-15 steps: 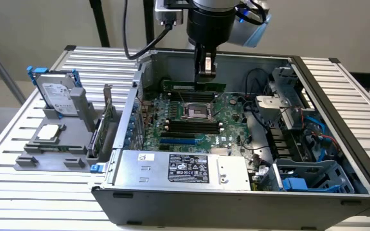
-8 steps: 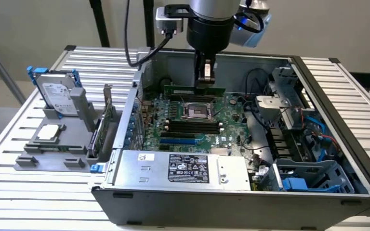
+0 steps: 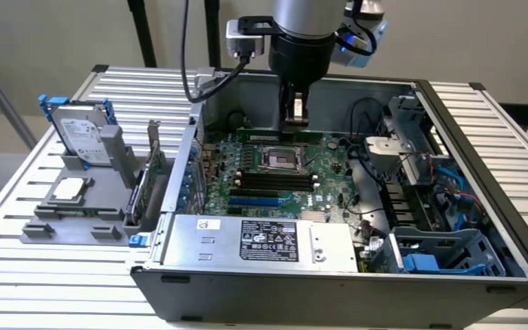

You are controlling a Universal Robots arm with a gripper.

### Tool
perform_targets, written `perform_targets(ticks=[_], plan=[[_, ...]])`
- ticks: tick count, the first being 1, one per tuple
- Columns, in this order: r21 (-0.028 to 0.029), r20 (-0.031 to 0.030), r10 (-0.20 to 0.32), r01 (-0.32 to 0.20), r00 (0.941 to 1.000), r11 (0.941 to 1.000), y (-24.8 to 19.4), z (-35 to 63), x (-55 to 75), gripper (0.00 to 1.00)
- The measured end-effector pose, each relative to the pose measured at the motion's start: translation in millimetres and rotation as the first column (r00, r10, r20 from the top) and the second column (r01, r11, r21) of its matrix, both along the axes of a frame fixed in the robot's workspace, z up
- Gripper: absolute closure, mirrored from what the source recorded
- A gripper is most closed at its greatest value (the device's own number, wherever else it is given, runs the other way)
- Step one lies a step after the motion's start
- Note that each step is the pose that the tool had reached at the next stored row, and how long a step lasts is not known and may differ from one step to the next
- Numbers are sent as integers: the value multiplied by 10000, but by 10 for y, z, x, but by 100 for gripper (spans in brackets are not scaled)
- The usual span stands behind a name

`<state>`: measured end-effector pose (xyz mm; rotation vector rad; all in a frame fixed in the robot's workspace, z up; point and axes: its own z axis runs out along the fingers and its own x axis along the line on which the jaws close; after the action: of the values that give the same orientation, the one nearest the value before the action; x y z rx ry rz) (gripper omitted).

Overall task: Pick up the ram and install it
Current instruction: 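Insert the ram into the slot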

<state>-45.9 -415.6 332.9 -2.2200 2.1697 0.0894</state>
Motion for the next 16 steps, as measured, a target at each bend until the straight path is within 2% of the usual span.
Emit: perform_targets(ticks=[4, 9, 16], plan=[[-83, -1, 0, 0, 10000, 10000, 0, -58, 45, 86], [-92, 0, -20, 20, 10000, 10000, 7, -148, 71, 86], [-104, 0, -46, 46, 10000, 9999, 57, -275, 91, 86]])
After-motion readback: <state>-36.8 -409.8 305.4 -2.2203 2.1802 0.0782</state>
